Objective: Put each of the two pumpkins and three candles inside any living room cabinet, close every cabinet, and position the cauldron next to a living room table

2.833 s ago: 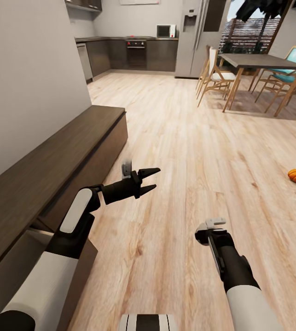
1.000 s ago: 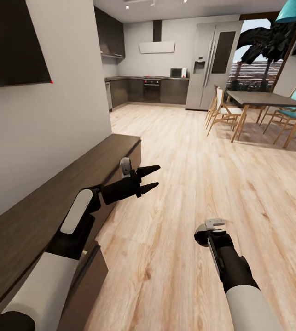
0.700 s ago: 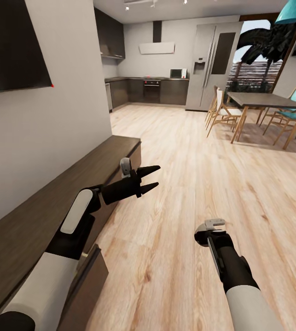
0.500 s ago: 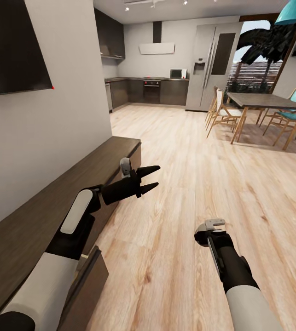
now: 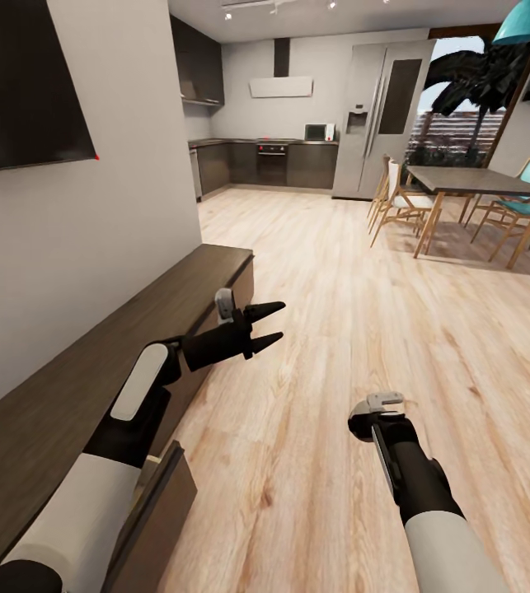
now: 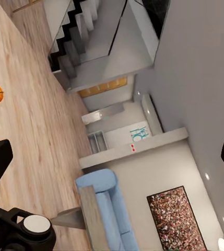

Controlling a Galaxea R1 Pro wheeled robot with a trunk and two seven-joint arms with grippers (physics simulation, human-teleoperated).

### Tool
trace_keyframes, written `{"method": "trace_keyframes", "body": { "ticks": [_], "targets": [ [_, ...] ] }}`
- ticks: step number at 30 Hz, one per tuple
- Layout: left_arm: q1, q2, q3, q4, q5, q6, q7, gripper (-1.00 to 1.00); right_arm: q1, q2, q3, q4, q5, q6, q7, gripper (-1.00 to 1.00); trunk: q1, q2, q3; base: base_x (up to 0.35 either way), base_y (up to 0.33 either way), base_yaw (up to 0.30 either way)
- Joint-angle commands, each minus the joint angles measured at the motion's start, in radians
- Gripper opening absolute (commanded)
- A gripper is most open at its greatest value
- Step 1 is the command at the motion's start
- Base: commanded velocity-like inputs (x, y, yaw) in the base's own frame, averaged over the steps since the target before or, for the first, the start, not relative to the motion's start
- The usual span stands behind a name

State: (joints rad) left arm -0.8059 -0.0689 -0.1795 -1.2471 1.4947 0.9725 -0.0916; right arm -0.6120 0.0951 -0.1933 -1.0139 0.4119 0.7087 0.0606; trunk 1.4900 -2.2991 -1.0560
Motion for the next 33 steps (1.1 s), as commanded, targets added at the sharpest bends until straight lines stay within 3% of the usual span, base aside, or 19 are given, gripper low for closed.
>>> {"method": "trace_keyframes", "body": {
  "ticks": [1,8,15,24,33],
  "targets": [
    [0.000,0.000,0.000,0.004,0.000,0.000,-0.003,1.00,0.000,0.000,0.000,0.000,0.001,0.000,-0.001,-1.00,0.000,0.000,0.000,0.000,0.031,0.000],
    [-0.001,0.001,0.000,0.010,-0.001,0.000,-0.036,1.00,0.000,0.000,0.000,0.000,0.001,0.000,-0.001,-1.00,0.000,0.000,0.000,0.000,0.007,0.021],
    [0.000,0.001,0.000,0.011,-0.001,0.000,-0.039,1.00,0.000,0.000,0.000,0.000,0.001,0.000,-0.001,-1.00,0.000,0.000,0.000,0.000,0.000,0.197],
    [-0.001,0.000,0.000,0.017,-0.001,0.000,-0.039,1.00,0.000,0.000,0.000,0.000,0.001,0.000,-0.001,-1.00,0.000,0.000,0.000,-0.001,0.000,0.022],
    [-0.001,0.000,0.000,0.019,-0.001,0.000,-0.040,1.00,0.000,0.000,0.000,0.001,0.001,-0.001,-0.001,-1.00,0.000,0.000,0.000,-0.161,0.000,0.000]
  ]
}}
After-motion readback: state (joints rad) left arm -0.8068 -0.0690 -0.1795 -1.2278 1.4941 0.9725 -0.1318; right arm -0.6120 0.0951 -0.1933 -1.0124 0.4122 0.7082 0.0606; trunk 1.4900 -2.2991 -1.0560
